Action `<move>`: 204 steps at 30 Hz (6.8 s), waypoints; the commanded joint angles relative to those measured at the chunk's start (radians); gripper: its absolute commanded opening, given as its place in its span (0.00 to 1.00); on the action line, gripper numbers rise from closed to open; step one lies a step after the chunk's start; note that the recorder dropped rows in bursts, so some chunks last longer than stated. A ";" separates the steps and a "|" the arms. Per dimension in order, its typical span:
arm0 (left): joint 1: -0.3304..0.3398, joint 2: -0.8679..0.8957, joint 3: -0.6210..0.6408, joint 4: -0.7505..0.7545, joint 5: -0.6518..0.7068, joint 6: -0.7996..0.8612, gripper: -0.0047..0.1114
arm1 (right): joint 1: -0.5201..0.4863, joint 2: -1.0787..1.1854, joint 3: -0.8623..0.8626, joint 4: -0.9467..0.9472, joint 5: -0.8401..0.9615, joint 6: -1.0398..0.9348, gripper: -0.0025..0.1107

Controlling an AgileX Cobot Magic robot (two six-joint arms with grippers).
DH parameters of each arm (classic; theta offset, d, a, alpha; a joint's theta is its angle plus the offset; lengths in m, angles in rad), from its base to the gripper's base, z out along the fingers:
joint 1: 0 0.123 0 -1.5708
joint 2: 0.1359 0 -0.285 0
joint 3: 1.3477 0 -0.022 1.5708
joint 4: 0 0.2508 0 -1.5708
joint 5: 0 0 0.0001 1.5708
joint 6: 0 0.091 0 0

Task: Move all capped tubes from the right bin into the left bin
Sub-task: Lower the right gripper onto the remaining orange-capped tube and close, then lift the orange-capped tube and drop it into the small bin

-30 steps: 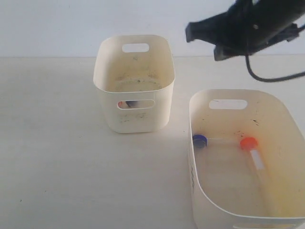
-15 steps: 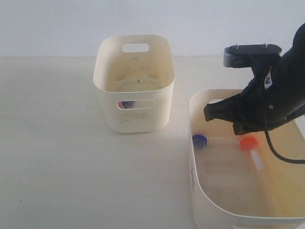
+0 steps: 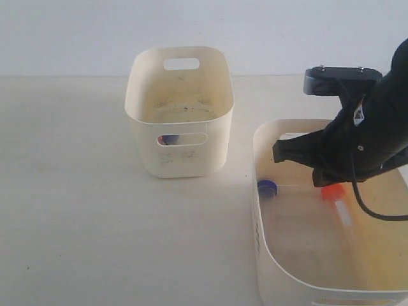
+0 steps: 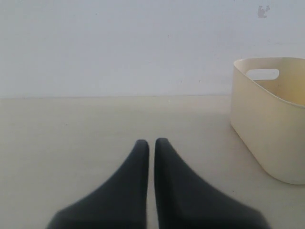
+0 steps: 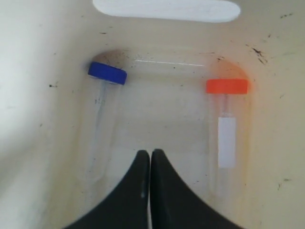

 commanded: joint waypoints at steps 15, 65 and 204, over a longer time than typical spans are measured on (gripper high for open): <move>-0.007 0.004 -0.002 -0.003 -0.007 -0.004 0.08 | -0.001 0.176 0.005 0.037 0.013 -0.004 0.21; -0.007 0.004 -0.002 -0.003 -0.007 -0.004 0.08 | 0.064 0.201 0.005 -0.256 0.081 0.175 0.68; -0.007 0.004 -0.002 -0.003 -0.007 -0.004 0.08 | 0.064 0.042 -0.043 -0.236 0.051 0.111 0.02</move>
